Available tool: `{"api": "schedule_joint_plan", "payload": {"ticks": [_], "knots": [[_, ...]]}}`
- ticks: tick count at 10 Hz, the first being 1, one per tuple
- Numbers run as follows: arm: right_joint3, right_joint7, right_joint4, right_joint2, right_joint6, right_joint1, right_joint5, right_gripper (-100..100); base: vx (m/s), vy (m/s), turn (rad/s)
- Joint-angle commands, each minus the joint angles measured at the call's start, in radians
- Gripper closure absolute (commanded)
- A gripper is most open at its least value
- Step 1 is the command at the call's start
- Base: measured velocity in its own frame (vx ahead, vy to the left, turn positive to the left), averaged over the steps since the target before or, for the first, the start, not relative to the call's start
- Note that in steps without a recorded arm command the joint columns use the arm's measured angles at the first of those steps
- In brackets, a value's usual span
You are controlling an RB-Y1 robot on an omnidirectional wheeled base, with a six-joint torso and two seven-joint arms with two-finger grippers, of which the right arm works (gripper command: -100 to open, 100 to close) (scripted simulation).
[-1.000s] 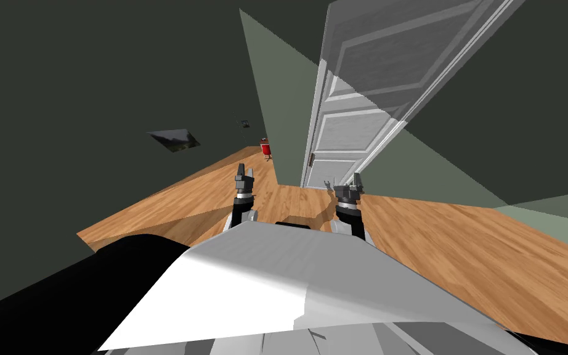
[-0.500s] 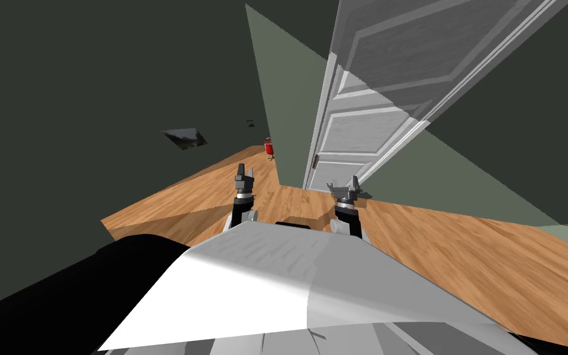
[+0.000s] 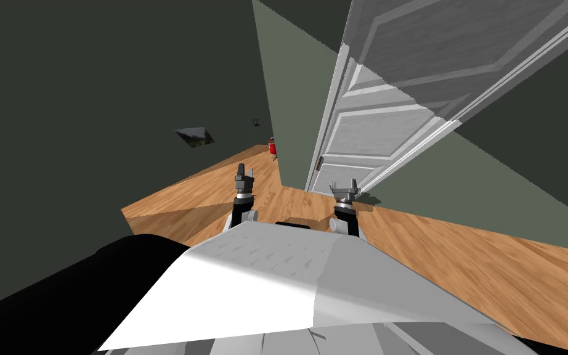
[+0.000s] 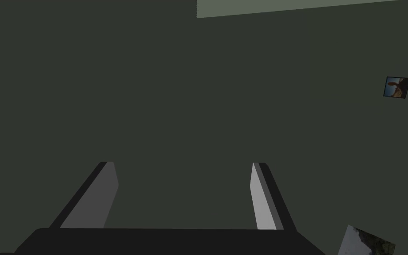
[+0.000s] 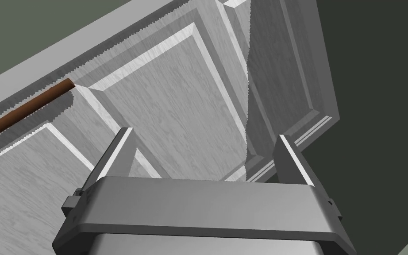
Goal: Pull the door open
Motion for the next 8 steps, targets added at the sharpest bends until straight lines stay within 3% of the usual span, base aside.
{"api": "schedule_joint_plan", "payload": {"ticks": [1, 6, 8], "knots": [[-0.014, -0.034, 0.049, -0.008, -0.010, -0.022, -0.023, -100, 0.085, -0.061, 0.160], [-0.049, -0.127, 0.198, -0.017, -0.044, -0.087, -0.090, -100, 0.092, -0.052, 0.144], [-0.056, -0.146, 0.234, -0.019, -0.051, -0.101, -0.104, -100, 0.049, -0.037, 0.055]]}}
